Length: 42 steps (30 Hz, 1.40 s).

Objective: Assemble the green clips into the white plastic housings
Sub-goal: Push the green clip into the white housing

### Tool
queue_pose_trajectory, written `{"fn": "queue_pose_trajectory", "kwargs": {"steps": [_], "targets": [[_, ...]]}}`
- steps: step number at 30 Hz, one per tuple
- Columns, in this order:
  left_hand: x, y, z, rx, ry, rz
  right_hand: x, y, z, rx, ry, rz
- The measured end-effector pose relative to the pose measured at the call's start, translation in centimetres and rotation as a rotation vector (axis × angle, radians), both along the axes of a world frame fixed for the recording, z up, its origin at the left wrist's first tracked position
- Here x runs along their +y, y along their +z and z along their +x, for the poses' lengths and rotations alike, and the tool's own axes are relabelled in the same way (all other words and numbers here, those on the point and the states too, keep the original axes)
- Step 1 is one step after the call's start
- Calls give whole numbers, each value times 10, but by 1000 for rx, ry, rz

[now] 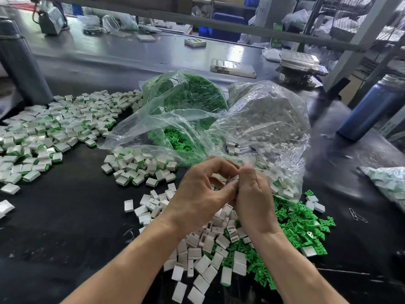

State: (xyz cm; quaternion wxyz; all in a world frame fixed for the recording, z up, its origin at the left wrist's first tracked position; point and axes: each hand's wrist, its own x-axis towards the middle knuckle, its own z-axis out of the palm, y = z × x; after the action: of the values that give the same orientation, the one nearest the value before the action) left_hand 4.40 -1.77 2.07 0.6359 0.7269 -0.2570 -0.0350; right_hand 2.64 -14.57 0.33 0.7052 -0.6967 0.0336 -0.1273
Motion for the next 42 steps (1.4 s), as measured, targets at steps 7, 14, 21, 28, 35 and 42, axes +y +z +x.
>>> {"fn": "queue_pose_trajectory", "kwargs": {"steps": [7,14,21,28,35,42], "targets": [[2,-1,2,-5,6,-1,2,0,0,0,9,-8],[5,-4,8,-21,36,34,-8,1,-5,17,-13,-92],[12,-13,15,9,112,59,-26,8,-9,-116,28,-201],[12,-14,16,61,140,-8,-24,7,-10,-64,18,-265],[29,-13,25,-19,244,270,-31,2,-7,-1,-84,-295],[60,-8,38,-81,602,524,-50,1,-6,75,-157,-443]]}}
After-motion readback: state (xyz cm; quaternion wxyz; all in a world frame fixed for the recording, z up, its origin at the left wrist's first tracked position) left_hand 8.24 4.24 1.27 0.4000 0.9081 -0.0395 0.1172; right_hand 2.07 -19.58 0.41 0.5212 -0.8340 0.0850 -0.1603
